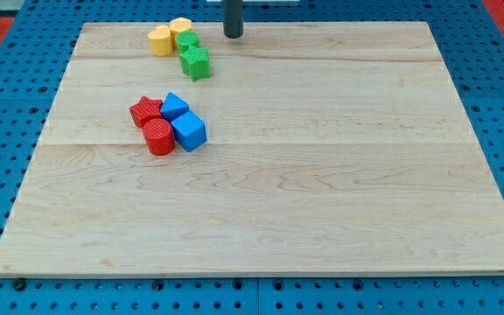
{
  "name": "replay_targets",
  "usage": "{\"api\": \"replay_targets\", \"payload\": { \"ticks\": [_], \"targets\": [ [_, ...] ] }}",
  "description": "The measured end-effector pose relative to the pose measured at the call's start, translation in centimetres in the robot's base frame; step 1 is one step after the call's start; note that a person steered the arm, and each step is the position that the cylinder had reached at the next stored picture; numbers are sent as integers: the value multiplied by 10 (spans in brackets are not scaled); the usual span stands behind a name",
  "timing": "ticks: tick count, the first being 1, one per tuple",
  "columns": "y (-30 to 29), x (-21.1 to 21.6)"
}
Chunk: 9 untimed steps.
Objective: Separate the yellow blocks from green blocks
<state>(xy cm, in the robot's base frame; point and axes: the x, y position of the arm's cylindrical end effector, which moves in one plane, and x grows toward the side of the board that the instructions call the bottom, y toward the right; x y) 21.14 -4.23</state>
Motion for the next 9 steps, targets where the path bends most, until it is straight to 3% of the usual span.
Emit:
{"api": "replay_targets", "payload": {
  "ticks": [2,4,7,9],
  "targets": [
    [-59,-1],
    [-46,-18],
    [-147,49],
    [-118,49]
  ]
}}
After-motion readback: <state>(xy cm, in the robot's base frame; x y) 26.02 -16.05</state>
